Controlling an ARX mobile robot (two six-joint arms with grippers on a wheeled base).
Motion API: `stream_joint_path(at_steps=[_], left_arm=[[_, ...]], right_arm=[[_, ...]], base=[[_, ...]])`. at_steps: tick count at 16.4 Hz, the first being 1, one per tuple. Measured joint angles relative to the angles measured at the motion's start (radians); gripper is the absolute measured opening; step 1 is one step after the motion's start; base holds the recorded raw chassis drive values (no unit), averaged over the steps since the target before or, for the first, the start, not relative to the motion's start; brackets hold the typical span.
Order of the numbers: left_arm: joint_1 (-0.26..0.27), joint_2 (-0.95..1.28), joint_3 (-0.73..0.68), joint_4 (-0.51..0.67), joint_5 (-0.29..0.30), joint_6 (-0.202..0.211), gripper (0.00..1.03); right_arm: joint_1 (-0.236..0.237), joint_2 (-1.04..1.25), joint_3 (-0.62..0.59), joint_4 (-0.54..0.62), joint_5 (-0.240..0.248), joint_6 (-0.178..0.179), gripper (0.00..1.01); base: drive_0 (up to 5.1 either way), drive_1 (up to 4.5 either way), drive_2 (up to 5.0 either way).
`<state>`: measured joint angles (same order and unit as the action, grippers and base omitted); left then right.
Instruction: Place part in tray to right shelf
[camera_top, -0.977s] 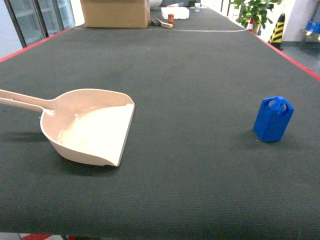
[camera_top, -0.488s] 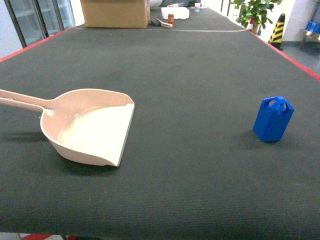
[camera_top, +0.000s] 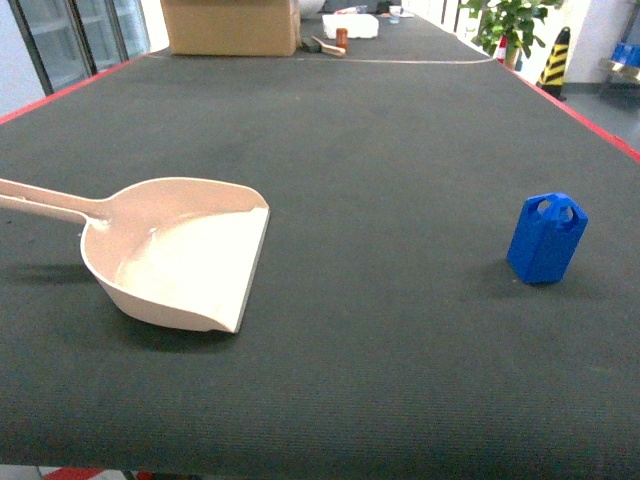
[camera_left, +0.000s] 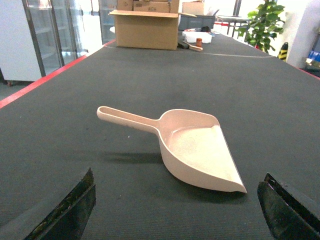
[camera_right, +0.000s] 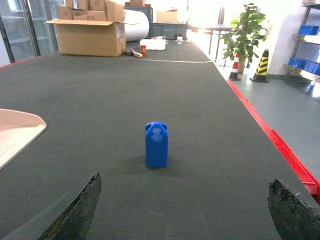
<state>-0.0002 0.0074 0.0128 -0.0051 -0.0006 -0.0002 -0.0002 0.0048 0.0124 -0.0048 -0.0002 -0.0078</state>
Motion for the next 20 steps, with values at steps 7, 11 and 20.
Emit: stream_joint_path(at_steps=[7,11,20], left_arm=[[0.000,0.000,0.000,0.000,0.000,0.000,0.98],[0.000,0.000,0.000,0.000,0.000,0.000,0.98],[0.000,0.000,0.000,0.000,0.000,0.000,0.98]], right_arm=[[0.000,0.000,0.000,0.000,0.000,0.000,0.98],[0.000,0.000,0.000,0.000,0.000,0.000,0.98],[0.000,0.000,0.000,0.000,0.000,0.000,0.98]], base=[[0.0,0.00,0.0],[0.0,0.00,0.0],[0.0,0.00,0.0]])
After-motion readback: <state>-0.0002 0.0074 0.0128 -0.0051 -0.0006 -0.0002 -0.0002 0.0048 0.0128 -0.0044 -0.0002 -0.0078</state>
